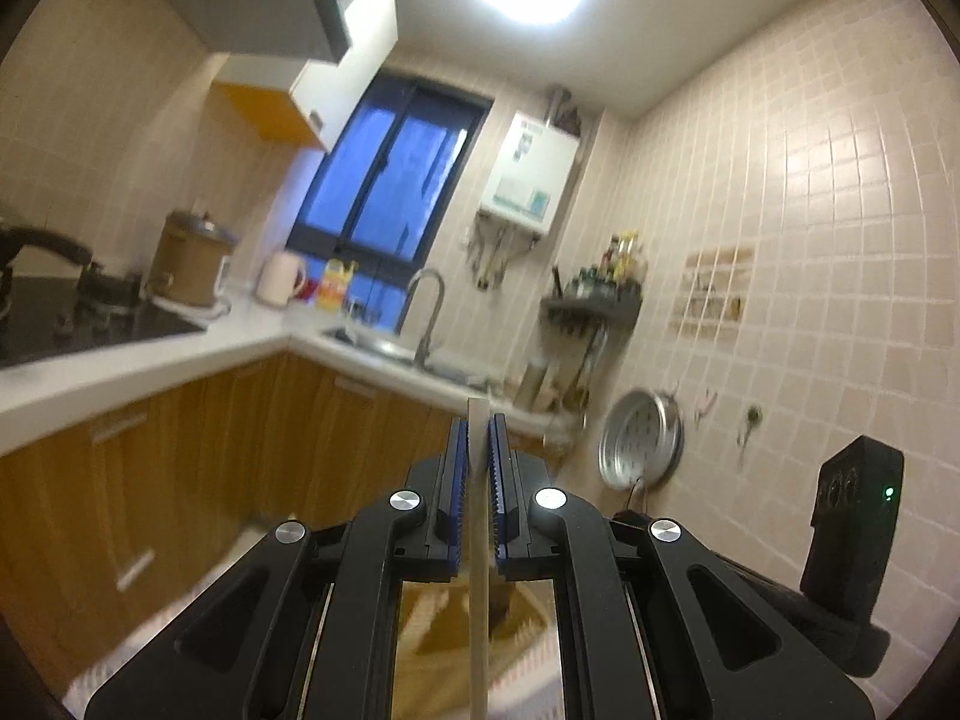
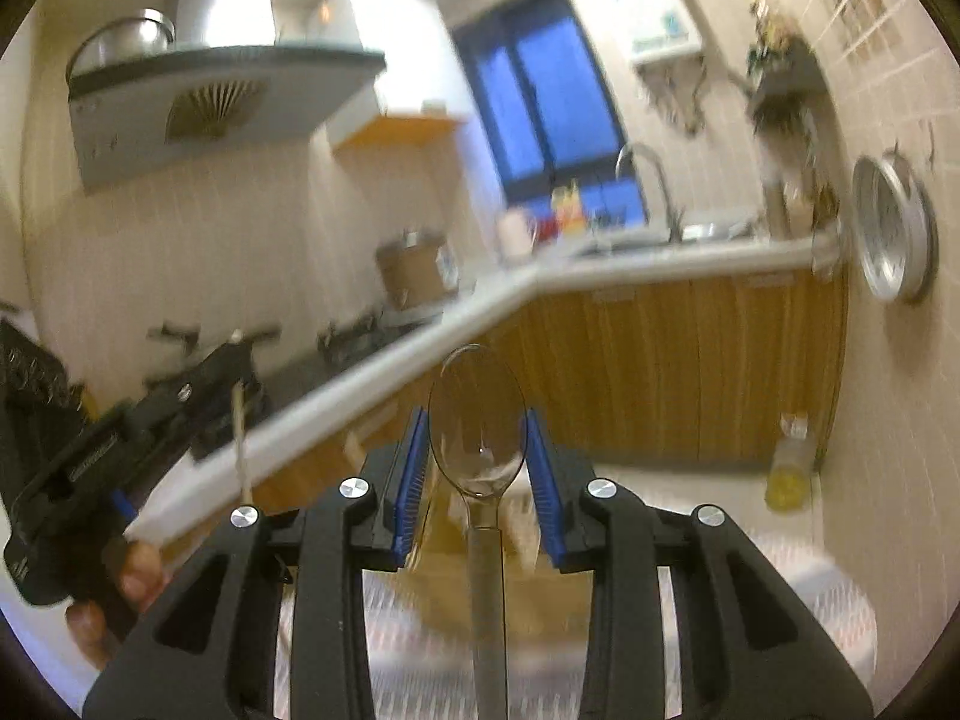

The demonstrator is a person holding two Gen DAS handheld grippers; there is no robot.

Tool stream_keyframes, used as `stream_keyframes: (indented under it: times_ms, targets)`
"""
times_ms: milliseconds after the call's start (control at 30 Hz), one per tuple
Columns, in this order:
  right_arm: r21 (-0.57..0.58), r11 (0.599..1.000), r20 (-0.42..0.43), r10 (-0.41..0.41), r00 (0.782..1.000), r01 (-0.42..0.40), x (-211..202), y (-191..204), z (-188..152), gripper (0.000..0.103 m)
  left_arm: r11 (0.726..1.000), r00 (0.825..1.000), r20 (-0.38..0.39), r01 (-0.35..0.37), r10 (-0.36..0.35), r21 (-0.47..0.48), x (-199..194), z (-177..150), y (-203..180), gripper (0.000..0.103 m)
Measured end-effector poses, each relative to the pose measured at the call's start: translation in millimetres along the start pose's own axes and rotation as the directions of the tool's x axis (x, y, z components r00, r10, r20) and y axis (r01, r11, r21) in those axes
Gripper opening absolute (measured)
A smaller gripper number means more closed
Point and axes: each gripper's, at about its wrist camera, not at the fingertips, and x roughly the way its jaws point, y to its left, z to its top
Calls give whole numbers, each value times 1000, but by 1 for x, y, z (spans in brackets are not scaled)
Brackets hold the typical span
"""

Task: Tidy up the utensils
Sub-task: 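Lift the chopstick and clear spoon up over the beige basket with both tools, then open both tools to drop the chopstick and spoon into the basket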

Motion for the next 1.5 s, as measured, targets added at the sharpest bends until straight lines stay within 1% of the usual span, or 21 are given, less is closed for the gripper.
stream_keyframes:
  times_ms: [100,167,267,433,500,567,633,733,867,900,1033,1100,1167,1333,1433,1500]
  targets:
    - [-11,1000,54,-8,998,9,19,-4,10,29,999,998,54,-26,24,30,12,7,0,5]
    - [-16,1000,70,-1,998,2,34,-8,13,29,998,996,84,-43,38,55,20,7,0,5]
    - [-12,1000,90,-12,996,13,50,-15,14,29,989,988,131,-100,86,105,29,3,-2,5]
    - [-40,997,132,-62,989,68,69,-21,6,29,980,972,176,-174,155,96,43,-4,13,5]
    - [-42,996,139,-67,988,74,75,-24,4,29,972,961,196,-216,195,90,47,-8,20,5]
    - [-52,994,155,-83,984,92,79,-26,1,29,972,960,194,-221,204,74,49,-9,26,5]
    - [-61,992,170,-96,981,108,81,-25,-2,29,968,952,207,-243,225,64,49,-10,31,5]
    - [-74,989,186,-109,977,125,84,-26,-8,29,958,942,220,-275,253,77,50,-15,31,5]
    - [-81,988,195,-110,975,128,86,-25,-9,29,962,947,210,-264,245,68,54,-15,36,5]
    - [-80,989,199,-109,974,127,85,-26,-8,29,966,951,206,-249,231,64,54,-13,36,5]
    - [-77,990,218,-100,971,119,78,-25,-6,29,976,955,223,-210,195,47,50,-5,38,5]
    - [-75,990,215,-98,972,116,77,-25,-8,29,978,953,243,-201,184,48,47,-4,35,5]
    - [-81,990,207,-98,974,117,77,-25,-12,29,977,945,271,-207,185,57,44,-3,32,5]
    - [-89,989,201,-98,975,118,78,-23,-16,29,977,938,303,-199,169,72,42,2,26,5]
    - [-100,988,200,-99,975,121,80,-22,-18,29,972,935,307,-216,178,92,48,-2,26,5]
    - [-108,986,199,-102,975,125,81,-20,-21,29,971,936,301,-219,183,91,51,-4,28,5]
